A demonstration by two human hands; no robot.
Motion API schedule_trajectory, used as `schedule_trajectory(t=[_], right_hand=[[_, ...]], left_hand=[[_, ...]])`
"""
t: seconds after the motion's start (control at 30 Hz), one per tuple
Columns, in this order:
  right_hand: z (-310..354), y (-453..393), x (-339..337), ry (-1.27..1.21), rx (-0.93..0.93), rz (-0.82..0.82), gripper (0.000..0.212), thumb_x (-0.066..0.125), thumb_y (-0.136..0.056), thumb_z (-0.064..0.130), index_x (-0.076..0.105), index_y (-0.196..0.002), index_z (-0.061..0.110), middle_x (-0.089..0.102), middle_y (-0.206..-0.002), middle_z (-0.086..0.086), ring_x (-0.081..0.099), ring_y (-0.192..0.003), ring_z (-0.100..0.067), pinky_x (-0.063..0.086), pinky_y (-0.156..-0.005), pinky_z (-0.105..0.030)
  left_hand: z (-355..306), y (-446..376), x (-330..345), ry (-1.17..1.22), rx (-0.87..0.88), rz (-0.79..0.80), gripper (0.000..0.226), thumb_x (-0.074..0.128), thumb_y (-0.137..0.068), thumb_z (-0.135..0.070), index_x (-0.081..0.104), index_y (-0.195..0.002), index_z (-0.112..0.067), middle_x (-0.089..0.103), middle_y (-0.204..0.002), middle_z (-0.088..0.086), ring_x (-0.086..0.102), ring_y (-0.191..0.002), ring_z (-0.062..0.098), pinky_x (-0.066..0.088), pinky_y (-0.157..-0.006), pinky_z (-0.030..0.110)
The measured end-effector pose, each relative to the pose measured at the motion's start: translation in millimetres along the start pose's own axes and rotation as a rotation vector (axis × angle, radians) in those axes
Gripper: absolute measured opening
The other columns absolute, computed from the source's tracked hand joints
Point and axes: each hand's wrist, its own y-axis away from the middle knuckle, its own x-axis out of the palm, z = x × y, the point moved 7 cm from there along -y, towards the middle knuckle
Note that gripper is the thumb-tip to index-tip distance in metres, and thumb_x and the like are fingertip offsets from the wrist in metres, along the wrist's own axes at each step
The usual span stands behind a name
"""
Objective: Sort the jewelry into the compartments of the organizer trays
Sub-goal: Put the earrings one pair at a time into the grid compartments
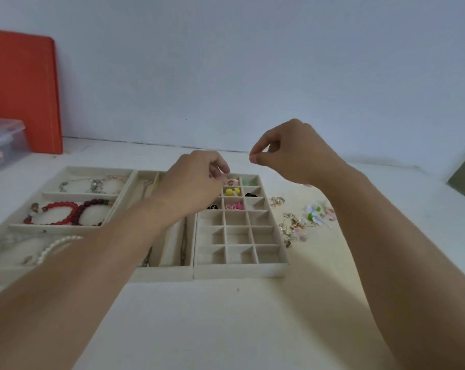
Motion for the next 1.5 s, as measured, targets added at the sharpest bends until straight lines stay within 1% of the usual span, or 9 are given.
schedule_trajectory(t=[0.3,0.4,0.5,0.63,0.8,1.07,1.2,1.37,1.5], right_hand=[[-97,34,-25,0.008,0.121,0.023,0.010,0.076,-0.087,0.033,0.075,-0.078,0.037,0.068,-0.077,0.011,0.064,-0.066,-0.014,0.050,-0.064,-0.026],[-139,48,-17,-0.012,0.186,-0.046,0.017,0.072,-0.090,0.032,0.071,-0.076,0.042,0.067,-0.081,0.025,0.061,-0.065,-0.002,0.044,-0.064,-0.022],[-164,55,-9,-0.050,0.247,-0.026,0.013,0.065,-0.096,0.026,0.075,-0.093,0.034,0.063,-0.088,0.032,0.060,-0.072,0.005,0.042,-0.061,-0.010],[-182,63,1,-0.011,0.363,0.128,0.030,0.058,-0.100,0.025,0.066,-0.129,0.025,0.065,-0.122,0.007,0.062,-0.089,-0.006,0.040,-0.069,-0.012],[-181,65,6,0.063,0.400,0.189,0.043,0.062,-0.098,0.032,0.057,-0.139,0.021,0.066,-0.123,0.001,0.062,-0.104,-0.015,0.044,-0.083,-0.023],[-166,63,18,-0.177,0.300,0.184,0.041,0.076,-0.085,0.013,0.066,-0.123,0.024,0.064,-0.090,0.011,0.060,-0.074,-0.005,0.043,-0.061,-0.017],[-164,67,11,-0.294,0.309,0.120,0.046,0.081,-0.076,0.004,0.069,-0.115,0.023,0.060,-0.094,0.016,0.064,-0.071,-0.008,0.051,-0.056,-0.025],[-162,66,-1,-0.455,0.295,0.020,0.043,0.092,-0.065,0.009,0.074,-0.100,0.028,0.067,-0.095,0.005,0.062,-0.064,-0.008,0.054,-0.069,-0.034],[-154,65,-4,-0.604,0.242,0.023,0.040,0.084,-0.072,-0.004,0.075,-0.103,0.018,0.064,-0.089,0.001,0.057,-0.062,-0.009,0.046,-0.063,-0.019]], left_hand=[[-52,28,34,0.031,0.187,0.119,0.009,0.071,-0.090,-0.029,0.070,-0.093,-0.037,0.067,-0.089,-0.025,0.059,-0.093,-0.011,0.044,-0.079,0.012],[-54,26,51,0.025,0.180,0.185,0.009,0.070,-0.090,-0.028,0.070,-0.095,-0.035,0.066,-0.093,-0.025,0.056,-0.095,-0.015,0.044,-0.081,0.011],[-62,18,67,-0.040,0.146,0.224,0.007,0.071,-0.090,-0.031,0.069,-0.096,-0.035,0.064,-0.098,-0.023,0.053,-0.093,-0.009,0.041,-0.079,0.012],[-82,7,96,-0.081,0.130,0.278,0.010,0.070,-0.089,-0.037,0.067,-0.099,-0.039,0.062,-0.106,-0.022,0.052,-0.082,-0.005,0.039,-0.072,0.017],[-100,-3,120,-0.167,0.114,0.331,0.022,0.065,-0.094,-0.035,0.067,-0.116,-0.032,0.063,-0.121,-0.014,0.056,-0.104,0.011,0.048,-0.097,0.036],[-98,-13,136,-0.187,0.078,0.378,0.030,0.066,-0.095,-0.030,0.065,-0.125,-0.029,0.062,-0.131,-0.006,0.058,-0.115,0.013,0.048,-0.099,0.032],[-91,-14,137,-0.134,0.049,0.411,0.031,0.069,-0.093,-0.029,0.066,-0.123,-0.029,0.063,-0.129,-0.008,0.060,-0.112,0.011,0.045,-0.091,0.025],[-94,-15,135,-0.034,0.060,0.425,0.030,0.069,-0.093,-0.026,0.068,-0.123,-0.026,0.063,-0.126,-0.011,0.059,-0.107,0.008,0.039,-0.086,0.021],[-100,-18,135,0.036,0.089,0.427,0.021,0.067,-0.094,-0.024,0.071,-0.114,-0.026,0.068,-0.118,-0.011,0.060,-0.110,0.008,0.039,-0.088,0.021]])
